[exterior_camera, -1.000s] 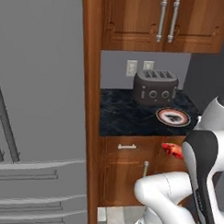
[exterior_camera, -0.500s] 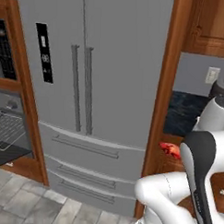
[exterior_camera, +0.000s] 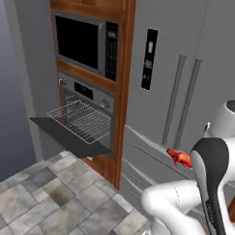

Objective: Place the fish on the rack of the oven, and slide the rack back inside. Close the oven door.

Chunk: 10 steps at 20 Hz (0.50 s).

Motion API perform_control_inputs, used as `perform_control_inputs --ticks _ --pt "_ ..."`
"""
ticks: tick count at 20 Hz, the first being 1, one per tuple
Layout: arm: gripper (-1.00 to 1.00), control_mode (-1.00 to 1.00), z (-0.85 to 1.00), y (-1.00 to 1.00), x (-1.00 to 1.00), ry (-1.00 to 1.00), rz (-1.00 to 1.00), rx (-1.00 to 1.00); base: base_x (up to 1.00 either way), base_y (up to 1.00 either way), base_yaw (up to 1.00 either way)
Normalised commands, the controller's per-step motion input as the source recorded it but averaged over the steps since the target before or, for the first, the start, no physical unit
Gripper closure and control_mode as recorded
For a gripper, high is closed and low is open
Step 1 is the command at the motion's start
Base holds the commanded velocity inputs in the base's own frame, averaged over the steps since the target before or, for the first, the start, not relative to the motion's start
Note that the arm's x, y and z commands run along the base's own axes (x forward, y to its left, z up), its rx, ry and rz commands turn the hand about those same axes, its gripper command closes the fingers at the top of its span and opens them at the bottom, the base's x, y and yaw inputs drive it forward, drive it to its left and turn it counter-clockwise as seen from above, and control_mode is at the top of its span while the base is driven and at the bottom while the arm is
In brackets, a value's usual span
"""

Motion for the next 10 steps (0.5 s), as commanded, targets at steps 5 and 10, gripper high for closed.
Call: perform_control_inputs --ticks 5,10 --pt "1.0 1.0 0.0 0.0 0.0 0.0 0.0 0.0 0.9 0.13 0.26" --pt "1.0 1.0 0.0 0.0 0.0 0.0 0.0 0.0 0.98 0.0 0.07"
